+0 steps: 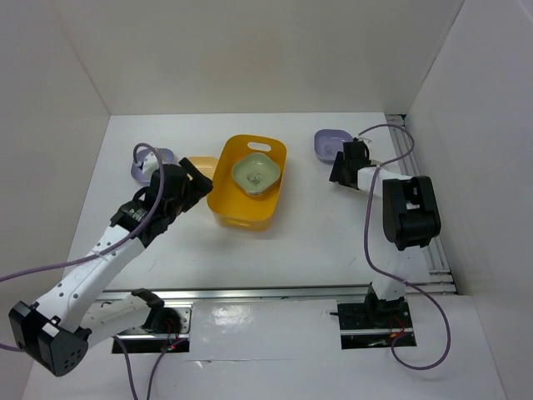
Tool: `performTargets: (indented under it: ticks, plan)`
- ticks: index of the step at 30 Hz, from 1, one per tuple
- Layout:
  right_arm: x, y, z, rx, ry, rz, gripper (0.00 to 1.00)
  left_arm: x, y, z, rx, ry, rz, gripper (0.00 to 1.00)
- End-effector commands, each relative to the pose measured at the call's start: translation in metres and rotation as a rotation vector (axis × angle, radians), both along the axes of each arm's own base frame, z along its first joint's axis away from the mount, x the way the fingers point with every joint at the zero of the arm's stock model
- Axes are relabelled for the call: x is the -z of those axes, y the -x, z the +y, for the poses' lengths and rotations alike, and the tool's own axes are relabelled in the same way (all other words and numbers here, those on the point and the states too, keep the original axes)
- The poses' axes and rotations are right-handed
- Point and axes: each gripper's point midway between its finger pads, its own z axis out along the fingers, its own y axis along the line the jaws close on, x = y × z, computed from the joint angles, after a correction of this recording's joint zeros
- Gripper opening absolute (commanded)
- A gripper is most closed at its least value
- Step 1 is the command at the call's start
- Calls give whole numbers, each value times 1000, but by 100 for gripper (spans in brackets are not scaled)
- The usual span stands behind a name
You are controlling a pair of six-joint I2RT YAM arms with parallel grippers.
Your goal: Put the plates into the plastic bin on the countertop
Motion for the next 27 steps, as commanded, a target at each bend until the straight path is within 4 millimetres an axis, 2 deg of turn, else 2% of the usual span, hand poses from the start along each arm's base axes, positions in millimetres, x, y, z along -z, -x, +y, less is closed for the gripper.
performTargets:
  ticks: [1,2,3,4,5,6,7,10,13,14,16,17,19,20,21,22,25,26,27]
  plan:
    - [-14,-9,-8,29,18,-56,67,9,9,20,-26,-67,4,100]
    - [-16,-7,-8,29,18,-59,56,5,9,24,-37,-61,-8,100]
    - [-12,-3,-9,43,18,-48,46,12,11,27,-33,-72,12,100]
    - [-13,-1,-10,43,18,-50,42,12,11,27,-33,-72,12,100]
    - [-17,1,-9,49,12,-53,26,11,13,30,-42,-73,14,100]
    - [-9,9,-13,66,20,-22,19,11,13,31,-38,-81,14,100]
    - [-18,11,-11,85,24,-36,16,13,14,34,-46,-85,23,100]
    - [-21,30,-16,151,68,5,0,15,14,36,-49,-83,34,100]
    - [-42,52,-17,237,73,-18,0,17,16,40,-58,-84,36,100]
    - [-69,51,-11,249,59,-88,0,18,17,42,-66,-93,42,100]
    - [-94,54,2,222,46,-145,0,20,18,45,-74,-97,52,100]
    - [-121,51,19,177,27,-211,0,23,17,45,-74,-101,61,100]
    - [-148,51,42,114,8,-249,0,24,18,47,-83,-110,66,100]
    - [-178,43,56,84,-9,-301,0,31,18,50,-91,-118,85,100]
    - [-194,44,81,29,-28,-324,0,32,19,50,-97,-113,93,100]
    - [-228,40,92,25,-38,-383,0,32,19,50,-97,-113,93,100]
    - [-274,45,141,-82,-91,-463,0,37,20,52,-104,-105,105,100]
    - [-292,41,159,-124,-135,-496,0,42,21,52,-103,-110,116,100]
    - [-300,45,180,-162,-168,-505,0,43,23,53,-103,-110,116,100]
